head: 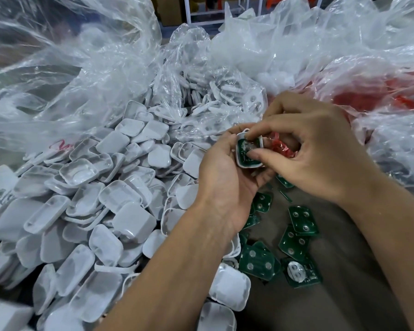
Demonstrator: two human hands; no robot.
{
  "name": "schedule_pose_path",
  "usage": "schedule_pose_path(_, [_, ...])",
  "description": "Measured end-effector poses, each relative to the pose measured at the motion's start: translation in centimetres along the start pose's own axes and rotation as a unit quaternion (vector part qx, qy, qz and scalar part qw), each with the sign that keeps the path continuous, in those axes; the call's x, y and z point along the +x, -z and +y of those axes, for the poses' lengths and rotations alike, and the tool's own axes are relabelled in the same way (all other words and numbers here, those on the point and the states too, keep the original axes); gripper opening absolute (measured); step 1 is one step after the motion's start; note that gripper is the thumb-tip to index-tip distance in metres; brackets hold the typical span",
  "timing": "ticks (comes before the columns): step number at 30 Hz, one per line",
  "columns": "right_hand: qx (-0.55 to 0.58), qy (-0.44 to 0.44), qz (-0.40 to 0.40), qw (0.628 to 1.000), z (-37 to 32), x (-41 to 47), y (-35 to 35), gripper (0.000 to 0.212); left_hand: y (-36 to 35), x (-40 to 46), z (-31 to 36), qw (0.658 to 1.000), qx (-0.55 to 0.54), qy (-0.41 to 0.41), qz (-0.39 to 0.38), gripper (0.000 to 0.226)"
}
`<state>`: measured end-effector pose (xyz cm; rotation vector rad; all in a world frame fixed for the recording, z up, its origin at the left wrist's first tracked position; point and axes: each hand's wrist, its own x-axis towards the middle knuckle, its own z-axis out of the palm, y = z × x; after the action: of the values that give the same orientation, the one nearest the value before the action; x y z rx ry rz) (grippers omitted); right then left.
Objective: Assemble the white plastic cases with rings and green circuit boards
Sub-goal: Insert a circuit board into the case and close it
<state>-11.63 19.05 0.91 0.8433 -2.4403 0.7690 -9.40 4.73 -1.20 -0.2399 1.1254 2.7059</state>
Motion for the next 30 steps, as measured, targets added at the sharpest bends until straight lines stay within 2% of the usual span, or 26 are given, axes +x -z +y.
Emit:
schedule_pose_path(7, [-0.001, -0.020, -0.033, 0.999, -0.15, -0.06, 0.05, 0.026, -0.06, 0.17, -0.17, 0.998, -0.052, 0.030, -0.004, 0.032])
schedule_pose_path(21, [-0.018, -0.030, -0.052, 0.998, -0.07, -0.11, -0.21, 0.034, 0.06, 0.11, -0.16, 0.998, -0.050, 0.034, -0.003, 0.033])
schedule_pose_path(27, [-0.020, -0.025, -0.036, 0.999, 0.12, -0.11, -0.18, 0.023, 0.00, -0.02, -0.22, 0.999, -0.035, 0.030, 0.015, 0.043])
schedule_pose_path(30, [-0.026, -0.018, -0.035, 0.999, 0.23, -0.11, -0.34, 0.023, -0.05, -0.03, -0.14, 0.999, -0.040, 0.033, 0.015, 0.040])
